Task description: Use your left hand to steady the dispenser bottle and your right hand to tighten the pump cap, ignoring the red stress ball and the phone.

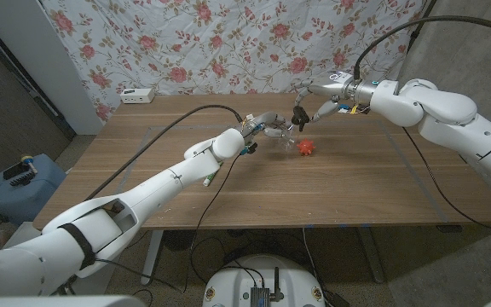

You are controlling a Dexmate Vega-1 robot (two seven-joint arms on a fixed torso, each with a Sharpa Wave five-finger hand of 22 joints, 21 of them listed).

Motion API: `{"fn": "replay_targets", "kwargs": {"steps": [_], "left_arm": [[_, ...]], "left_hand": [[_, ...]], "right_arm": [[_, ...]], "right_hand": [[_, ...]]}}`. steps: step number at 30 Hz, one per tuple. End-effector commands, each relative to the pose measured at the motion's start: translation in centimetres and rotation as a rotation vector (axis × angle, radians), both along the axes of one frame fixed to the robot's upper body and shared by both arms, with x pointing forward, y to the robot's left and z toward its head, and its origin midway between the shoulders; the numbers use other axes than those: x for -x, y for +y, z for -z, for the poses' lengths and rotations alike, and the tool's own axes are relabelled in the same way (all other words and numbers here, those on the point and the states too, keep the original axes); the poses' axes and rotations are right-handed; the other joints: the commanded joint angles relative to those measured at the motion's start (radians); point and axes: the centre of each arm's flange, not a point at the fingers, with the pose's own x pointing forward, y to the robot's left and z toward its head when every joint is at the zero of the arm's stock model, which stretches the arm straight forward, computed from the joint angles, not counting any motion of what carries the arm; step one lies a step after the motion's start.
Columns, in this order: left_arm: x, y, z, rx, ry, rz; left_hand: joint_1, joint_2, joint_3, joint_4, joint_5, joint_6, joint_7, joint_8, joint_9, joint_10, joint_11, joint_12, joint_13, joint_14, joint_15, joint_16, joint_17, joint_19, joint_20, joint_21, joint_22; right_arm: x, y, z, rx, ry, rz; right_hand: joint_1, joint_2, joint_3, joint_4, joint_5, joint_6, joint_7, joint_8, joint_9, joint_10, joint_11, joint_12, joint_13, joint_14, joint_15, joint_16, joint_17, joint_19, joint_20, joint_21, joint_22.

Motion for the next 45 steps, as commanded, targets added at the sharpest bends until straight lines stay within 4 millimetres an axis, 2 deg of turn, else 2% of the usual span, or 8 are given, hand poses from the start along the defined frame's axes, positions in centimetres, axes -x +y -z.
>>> {"fn": "replay_targets", "kwargs": {"steps": [1,20,21,23,45], "left_arm": [[0.4,0.1,0.2,0.004,-0.004,-0.003],[0.8,0.2,0.5,0.003,-0.006,-0.004],[0.8,0.2,0.5,0.003,-0.006,-0.004],[0.7,0.2,0.5,0.004,-0.004,-0.003],[-0.4,0.0,0.2,0.004,0.010,0.002]], "left_hand": [[-0.033,0.084,0.119,0.116,0.008,0.057,-0.051,0.005,0.006,0.024,-0.021,0.005,0.003,0.009,-0.072,0.007,0.004,0.001,-0.077,0.000,0.002],[-0.033,0.083,0.119,0.115,0.008,0.056,-0.054,0.004,0.006,0.024,-0.018,0.005,0.003,0.008,-0.073,0.006,0.003,0.001,-0.078,0.000,0.002],[-0.033,0.083,0.119,0.115,0.008,0.056,-0.054,0.004,0.006,0.024,-0.018,0.005,0.003,0.007,-0.073,0.006,0.003,0.001,-0.077,0.000,0.002],[-0.033,0.084,0.119,0.115,0.008,0.055,-0.052,0.004,0.006,0.024,-0.019,0.005,0.003,0.007,-0.073,0.006,0.003,0.000,-0.077,0.000,0.002],[-0.034,0.083,0.119,0.115,0.008,0.055,-0.055,0.004,0.006,0.024,-0.021,0.006,0.003,0.008,-0.072,0.007,0.004,0.001,-0.078,0.000,0.002]], "right_arm": [[0.1,0.5,0.5,0.018,0.004,-0.023],[1.1,1.0,1.4,0.040,-0.002,-0.033],[1.1,1.1,1.4,0.040,0.000,-0.033],[1.1,1.1,1.5,0.046,0.001,-0.030],[-0.8,1.4,0.5,0.057,0.022,-0.016]], "right_hand": [[0.010,0.003,0.001,0.009,0.012,0.022,-0.004,0.010,0.004,0.002,-0.006,0.008,0.003,-0.003,-0.058,0.011,0.006,0.001,-0.006,0.007,0.004],[0.029,0.007,0.006,0.007,0.025,0.048,-0.005,0.022,0.006,0.001,-0.006,0.010,0.003,0.002,-0.059,0.014,0.006,0.009,-0.014,0.010,0.004],[0.036,0.008,0.007,0.007,0.030,0.056,-0.005,0.025,0.006,0.014,-0.018,0.016,0.003,0.002,-0.059,0.014,0.006,0.009,-0.014,0.010,0.004],[0.037,0.009,0.008,0.007,0.031,0.057,-0.005,0.025,0.007,0.014,-0.018,0.016,0.003,0.001,-0.059,0.014,0.006,0.009,-0.014,0.011,0.004],[0.053,0.018,0.014,0.009,0.041,0.094,-0.005,0.041,0.010,0.013,-0.018,0.018,0.002,0.001,-0.056,0.015,0.007,0.016,-0.017,0.013,0.004]]}}
